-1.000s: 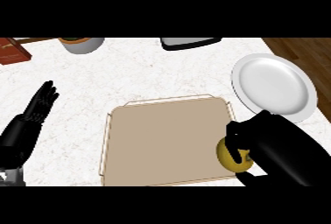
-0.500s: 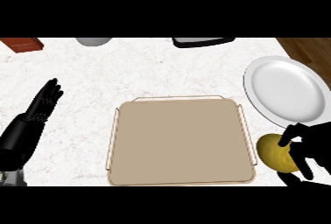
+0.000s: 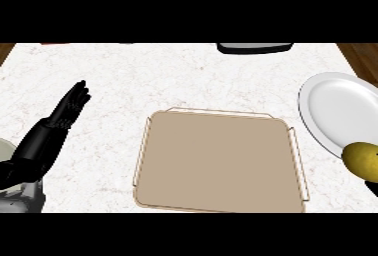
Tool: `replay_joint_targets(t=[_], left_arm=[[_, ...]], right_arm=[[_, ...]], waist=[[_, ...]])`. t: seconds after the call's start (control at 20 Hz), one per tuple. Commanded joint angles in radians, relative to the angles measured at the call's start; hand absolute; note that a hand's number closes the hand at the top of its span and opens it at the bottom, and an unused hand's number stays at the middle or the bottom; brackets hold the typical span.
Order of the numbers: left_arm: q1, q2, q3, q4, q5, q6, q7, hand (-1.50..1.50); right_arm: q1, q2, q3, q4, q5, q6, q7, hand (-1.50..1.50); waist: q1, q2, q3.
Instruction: Pick the lemon from the tray and place it in the plate
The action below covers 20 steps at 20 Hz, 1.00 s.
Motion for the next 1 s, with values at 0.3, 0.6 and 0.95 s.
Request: replay_joint_targets(t=[0.3, 0.6, 0.95], left_arm=[[-0.043, -0.055, -0.043, -0.019, -0.044, -0.017, 0.034, 0.0], [-0.094, -0.067, -0.033, 0.067, -0.037, -0.048, -0.022, 0.0], [-0.093, -0.102, -0.034, 0.056, -0.082, -0.032, 0.021, 0.0]], right_arm=[[-0.219, 0.109, -0.042, 0.489, 0.094, 0.01, -0.224, 1.5], [-0.378, 0.155, 0.044, 0.841, 0.136, 0.128, -0.18, -1.5], [-0.608, 0.3, 0.025, 1.183, 0.214, 0.089, -0.422, -1.5]], waist=[[0.079, 0.009, -0.003], [0.103, 0.019, -0.002], [0.078, 0.011, -0.002]])
